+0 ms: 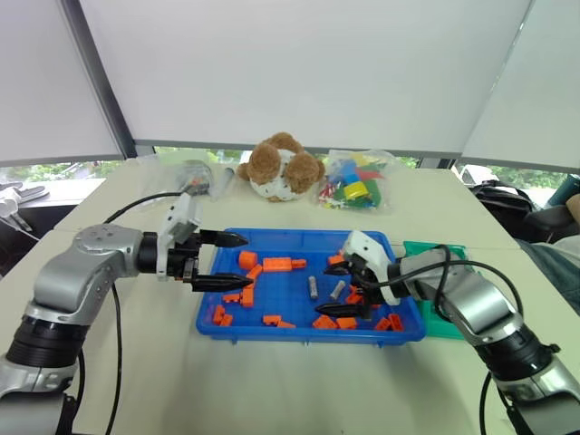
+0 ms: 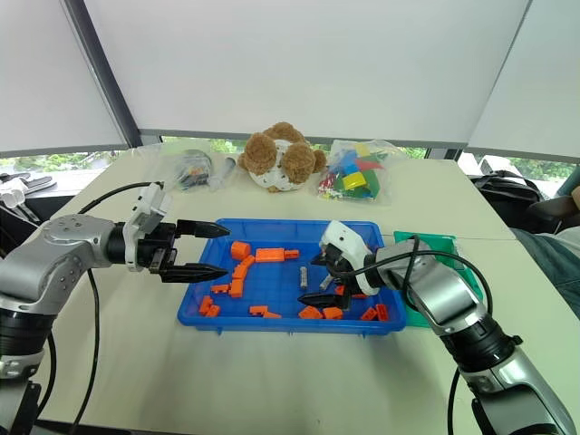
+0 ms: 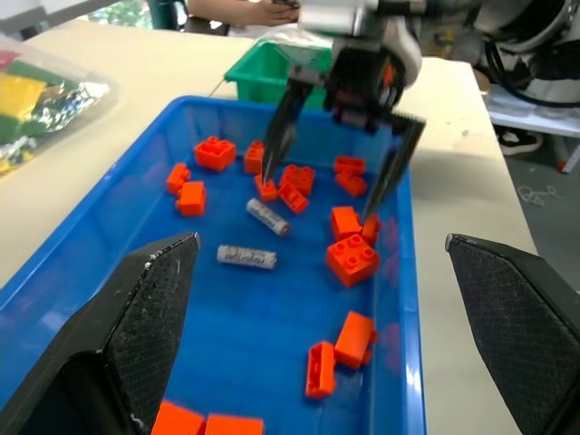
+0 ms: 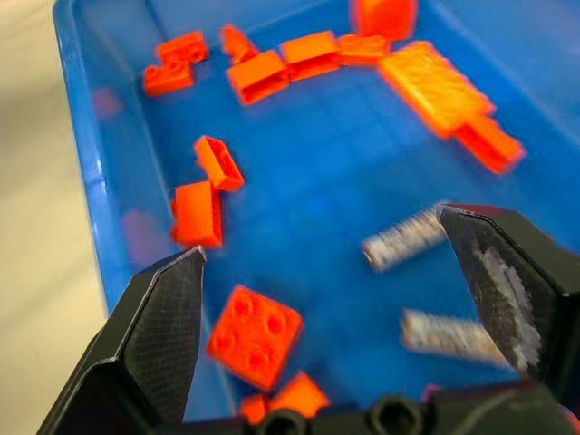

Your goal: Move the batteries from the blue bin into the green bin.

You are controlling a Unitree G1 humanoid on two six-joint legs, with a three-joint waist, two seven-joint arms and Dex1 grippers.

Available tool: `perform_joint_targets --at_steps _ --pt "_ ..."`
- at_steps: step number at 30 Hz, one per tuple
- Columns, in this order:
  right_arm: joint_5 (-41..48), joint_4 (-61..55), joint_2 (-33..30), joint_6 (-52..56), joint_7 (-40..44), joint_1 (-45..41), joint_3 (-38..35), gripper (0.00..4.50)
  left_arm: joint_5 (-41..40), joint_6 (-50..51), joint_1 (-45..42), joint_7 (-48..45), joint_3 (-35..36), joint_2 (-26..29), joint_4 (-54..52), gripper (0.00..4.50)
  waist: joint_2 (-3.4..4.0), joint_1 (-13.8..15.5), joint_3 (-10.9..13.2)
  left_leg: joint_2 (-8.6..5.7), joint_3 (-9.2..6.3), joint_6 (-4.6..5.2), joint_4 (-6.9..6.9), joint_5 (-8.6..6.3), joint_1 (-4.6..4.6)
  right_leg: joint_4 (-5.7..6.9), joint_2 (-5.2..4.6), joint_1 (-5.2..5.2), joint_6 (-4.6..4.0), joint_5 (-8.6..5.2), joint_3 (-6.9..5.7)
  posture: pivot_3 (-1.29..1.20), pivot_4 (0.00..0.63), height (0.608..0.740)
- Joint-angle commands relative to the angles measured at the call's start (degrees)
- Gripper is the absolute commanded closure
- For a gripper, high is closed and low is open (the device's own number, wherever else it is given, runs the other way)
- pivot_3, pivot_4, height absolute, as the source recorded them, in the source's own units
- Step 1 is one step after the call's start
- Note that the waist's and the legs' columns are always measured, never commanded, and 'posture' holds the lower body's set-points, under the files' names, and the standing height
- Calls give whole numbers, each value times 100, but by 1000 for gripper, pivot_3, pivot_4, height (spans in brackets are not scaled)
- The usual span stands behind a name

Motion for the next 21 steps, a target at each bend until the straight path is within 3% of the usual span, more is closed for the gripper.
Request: perform_joint_targets --at_steps 1,13,21 --pt "-365 708 222 -664 144 -428 259 20 -68 -2 -98 -3 169 106 -136 0 0 -9 0 0 0 2 7 -1 -4 0 0 0 0 0 0 0 150 734" --pt "-1478 4214 1201 -2706 728 -1578 897 20 -116 76 -13 100 259 195 -304 0 2 -30 1 4 -2 9 46 -5 -13 19 1 2 1 1 -3 0 150 734" --pt "-1922 5550 1493 -3432 869 -1938 877 20 -179 114 69 219 312 239 -412 0 2 -43 1 5 -2 -6 46 3 -12 21 1 2 1 1 -4 0 150 734"
